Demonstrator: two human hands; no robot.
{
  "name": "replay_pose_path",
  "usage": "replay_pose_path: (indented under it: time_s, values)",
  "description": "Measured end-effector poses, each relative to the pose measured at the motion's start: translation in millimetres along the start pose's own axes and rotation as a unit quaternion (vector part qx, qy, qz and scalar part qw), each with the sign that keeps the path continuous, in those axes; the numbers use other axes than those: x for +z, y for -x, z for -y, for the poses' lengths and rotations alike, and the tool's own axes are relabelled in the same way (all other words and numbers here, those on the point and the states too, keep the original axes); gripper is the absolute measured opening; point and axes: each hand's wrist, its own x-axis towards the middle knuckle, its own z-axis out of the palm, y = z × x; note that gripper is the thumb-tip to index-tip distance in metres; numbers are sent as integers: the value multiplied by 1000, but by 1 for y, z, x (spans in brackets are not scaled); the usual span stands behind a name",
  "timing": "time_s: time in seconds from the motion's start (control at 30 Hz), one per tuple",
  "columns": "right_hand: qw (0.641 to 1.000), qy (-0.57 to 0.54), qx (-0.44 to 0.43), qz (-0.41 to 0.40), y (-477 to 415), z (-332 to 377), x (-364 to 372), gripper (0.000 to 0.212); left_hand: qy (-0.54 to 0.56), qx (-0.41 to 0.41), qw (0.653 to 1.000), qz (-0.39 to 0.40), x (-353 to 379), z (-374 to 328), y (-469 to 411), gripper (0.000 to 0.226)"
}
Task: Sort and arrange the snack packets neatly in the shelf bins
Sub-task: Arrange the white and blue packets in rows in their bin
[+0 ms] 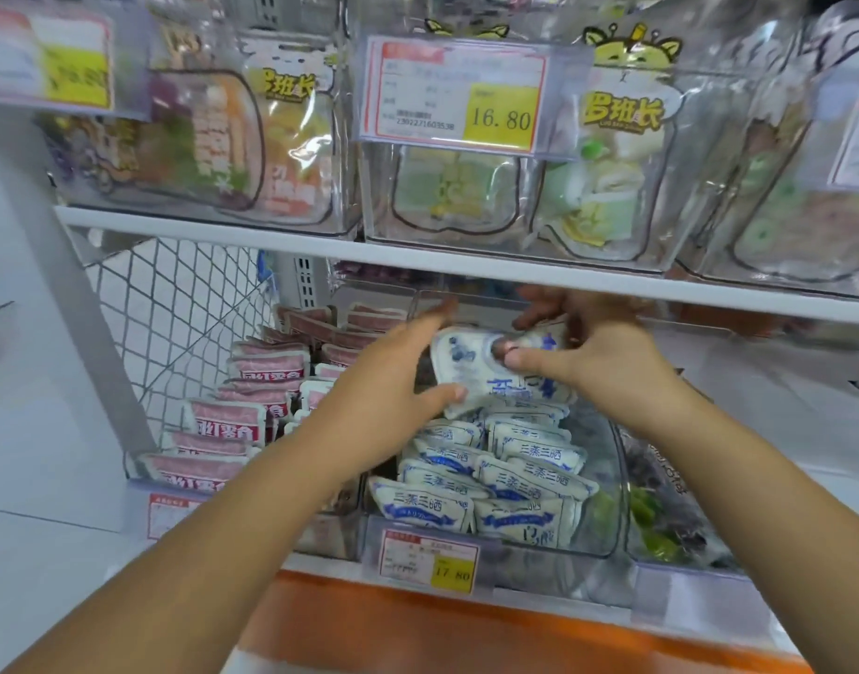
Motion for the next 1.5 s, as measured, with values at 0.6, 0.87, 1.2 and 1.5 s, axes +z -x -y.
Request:
replay_pose_path:
  time_s: [0.6, 0.87, 1.2, 1.5]
  values:
    - [972, 162, -44, 166, 23, 16, 1, 15, -241, 178, 950, 91, 0, 15, 53, 41]
    - [887, 374, -159, 221, 2, 18, 38, 40, -280, 224, 931, 72, -2, 27, 66, 41]
    - [915, 263, -79, 295, 2, -11, 46, 32, -286, 245, 923, 82, -1, 32, 60, 31]
    - [899, 271, -63, 338, -1, -12, 54, 17, -270, 214, 932, 109, -6, 30, 60, 38]
